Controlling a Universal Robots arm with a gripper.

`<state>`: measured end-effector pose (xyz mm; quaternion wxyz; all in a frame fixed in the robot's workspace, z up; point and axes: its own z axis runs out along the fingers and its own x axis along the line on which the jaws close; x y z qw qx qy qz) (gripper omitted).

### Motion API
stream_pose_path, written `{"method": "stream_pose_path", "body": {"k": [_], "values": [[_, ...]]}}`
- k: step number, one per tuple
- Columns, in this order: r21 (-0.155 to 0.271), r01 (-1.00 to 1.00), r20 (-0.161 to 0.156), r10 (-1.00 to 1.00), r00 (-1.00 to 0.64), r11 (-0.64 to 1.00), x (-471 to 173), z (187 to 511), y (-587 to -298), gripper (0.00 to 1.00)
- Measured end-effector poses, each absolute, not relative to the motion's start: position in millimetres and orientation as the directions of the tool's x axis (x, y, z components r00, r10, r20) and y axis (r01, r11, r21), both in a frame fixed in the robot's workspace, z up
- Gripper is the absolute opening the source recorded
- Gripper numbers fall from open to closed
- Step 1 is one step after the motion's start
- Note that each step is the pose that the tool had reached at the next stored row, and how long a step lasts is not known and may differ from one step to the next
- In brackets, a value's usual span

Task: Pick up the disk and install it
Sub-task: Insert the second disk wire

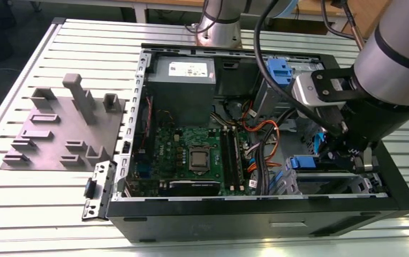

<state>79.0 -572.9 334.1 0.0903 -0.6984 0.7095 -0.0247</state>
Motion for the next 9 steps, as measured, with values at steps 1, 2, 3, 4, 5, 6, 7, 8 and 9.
{"method": "stream_pose_path", "body": {"k": [1,2,3,4,5,6,7,8,9], "values": [[-0.161,-0.987,-0.094,-0.996,-0.008,0.023,79.0,334.0,-573.3,0.16],[-0.161,-0.987,-0.094,-0.996,-0.008,0.023,79.0,334.0,-573.5,0.16],[-0.161,-0.987,-0.094,-0.996,-0.008,0.023,79.0,334.0,-573.8,0.16],[-0.161,-0.987,-0.094,-0.996,-0.008,0.023,79.0,333.9,-574.1,0.16],[-0.161,-0.987,-0.094,-0.996,-0.008,0.023,79.1,333.8,-574.5,0.16],[-0.161,-0.987,-0.094,-0.996,-0.008,0.023,79.0,333.8,-574.9,0.16],[-0.161,-0.987,-0.094,-0.996,-0.008,0.023,79.0,333.7,-575.3,0.16],[-0.161,-0.987,-0.094,-0.996,-0.008,0.023,79.1,333.6,-575.8,0.16],[-0.161,-0.987,-0.094,-0.996,-0.008,0.023,79.1,333.6,-576.3,0.16]]}}
